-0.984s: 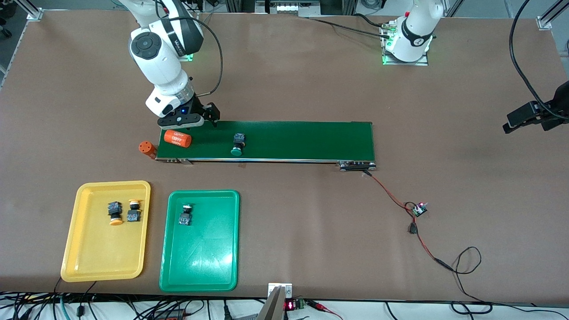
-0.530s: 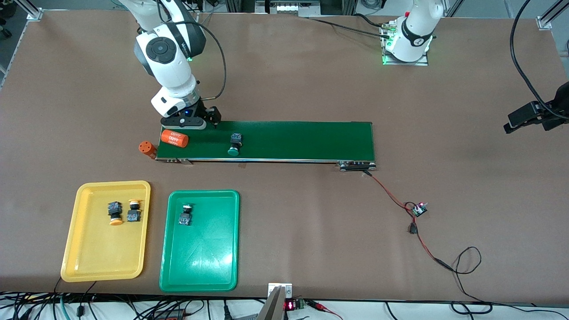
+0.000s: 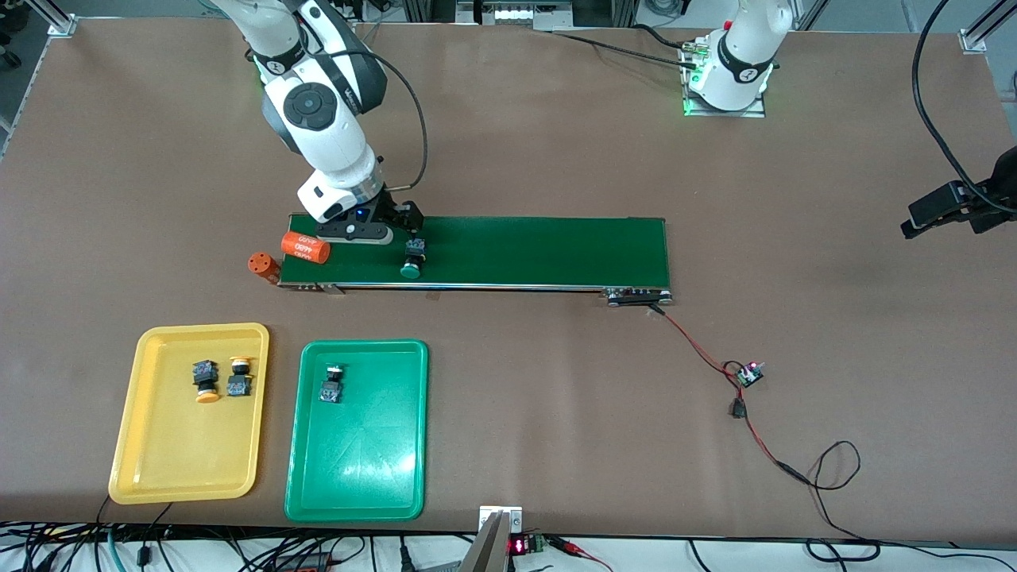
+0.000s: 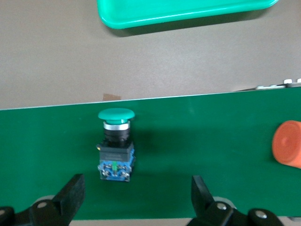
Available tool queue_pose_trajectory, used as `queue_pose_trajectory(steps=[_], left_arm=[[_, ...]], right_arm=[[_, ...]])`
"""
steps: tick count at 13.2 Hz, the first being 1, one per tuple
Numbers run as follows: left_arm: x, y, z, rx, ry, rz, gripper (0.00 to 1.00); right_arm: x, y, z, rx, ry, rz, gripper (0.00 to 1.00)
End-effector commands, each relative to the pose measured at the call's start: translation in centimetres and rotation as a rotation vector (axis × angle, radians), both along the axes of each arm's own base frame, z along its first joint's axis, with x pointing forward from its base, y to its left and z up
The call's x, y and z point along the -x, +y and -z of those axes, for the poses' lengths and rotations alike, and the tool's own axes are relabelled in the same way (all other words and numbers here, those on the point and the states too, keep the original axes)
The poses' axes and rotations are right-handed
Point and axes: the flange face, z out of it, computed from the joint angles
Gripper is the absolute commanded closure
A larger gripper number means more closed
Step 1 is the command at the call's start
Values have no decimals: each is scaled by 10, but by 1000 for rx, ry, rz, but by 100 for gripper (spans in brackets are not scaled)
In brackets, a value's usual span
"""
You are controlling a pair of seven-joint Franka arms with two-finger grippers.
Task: Sort buttons by color to trays
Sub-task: 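Grasp the green-capped button with the right gripper and lift it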
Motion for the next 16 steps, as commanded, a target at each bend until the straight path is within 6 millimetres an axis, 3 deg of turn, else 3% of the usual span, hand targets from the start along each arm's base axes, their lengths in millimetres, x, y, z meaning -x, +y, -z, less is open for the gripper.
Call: queue_pose_trajectory(steps=[1,3,12,14,16], left_arm=[[3,2,-6,-9,-11,2,0],[3,3,-6,-9,-11,1,0],[2,4,-4,-9,-8,-2,0],[2,4,-5,-10,-9,-2,0],[2,4,-4,-9,-8,-2,0]], right_arm=[[-16,18,20,25,11,20,0],[-24,19,36,62,8,22,0],[-30,12,49,87,15,20,0],[-30,10,49,88,14,15,11],[-33,6,50,93,12,8,32]])
